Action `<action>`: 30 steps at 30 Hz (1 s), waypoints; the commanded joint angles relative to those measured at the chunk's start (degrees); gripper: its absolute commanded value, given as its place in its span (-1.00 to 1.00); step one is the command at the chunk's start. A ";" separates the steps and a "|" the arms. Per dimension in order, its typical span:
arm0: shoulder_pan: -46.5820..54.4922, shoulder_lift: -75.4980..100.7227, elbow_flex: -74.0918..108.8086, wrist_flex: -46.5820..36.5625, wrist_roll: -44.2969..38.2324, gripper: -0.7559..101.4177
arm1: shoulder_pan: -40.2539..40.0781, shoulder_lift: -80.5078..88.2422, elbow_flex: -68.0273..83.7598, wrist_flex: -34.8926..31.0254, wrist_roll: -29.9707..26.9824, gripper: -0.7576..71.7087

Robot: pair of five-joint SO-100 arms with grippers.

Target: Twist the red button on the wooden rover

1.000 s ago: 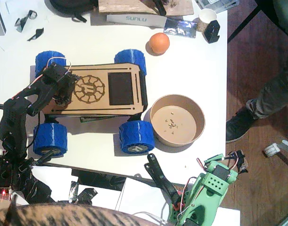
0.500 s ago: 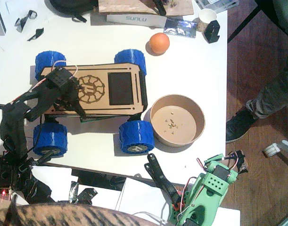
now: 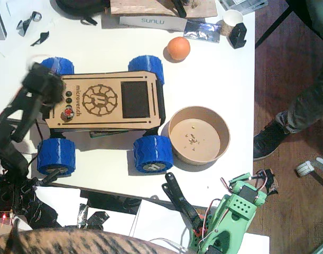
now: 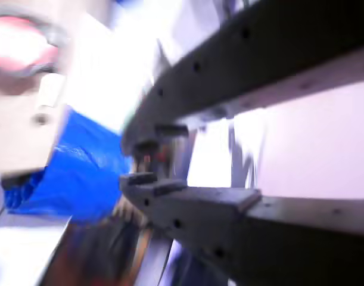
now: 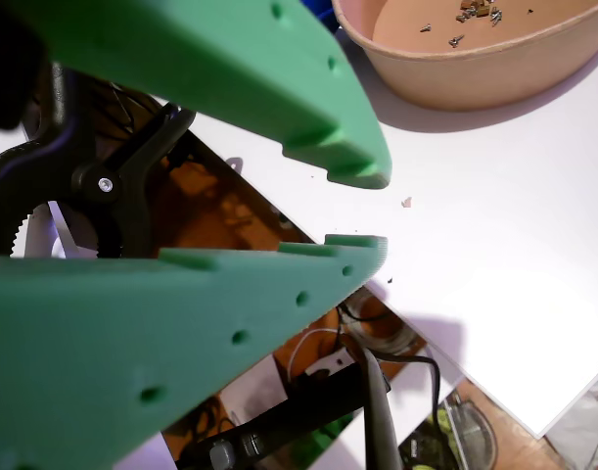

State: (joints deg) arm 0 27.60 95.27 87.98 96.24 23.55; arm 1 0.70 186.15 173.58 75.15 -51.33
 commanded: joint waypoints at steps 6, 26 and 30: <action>-13.10 13.36 -0.09 3.08 -28.21 -0.98 | -0.09 0.09 -0.26 0.53 -0.62 -0.91; -44.21 79.01 24.08 -4.83 -25.22 -0.98 | -0.09 0.09 -0.26 0.53 -0.62 -0.91; -44.38 87.36 24.17 -4.57 -25.14 -0.98 | -0.09 0.09 -0.26 0.53 -0.62 -0.91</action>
State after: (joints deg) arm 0 -16.35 178.24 112.24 92.99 -2.46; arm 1 0.70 186.15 173.58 75.15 -51.33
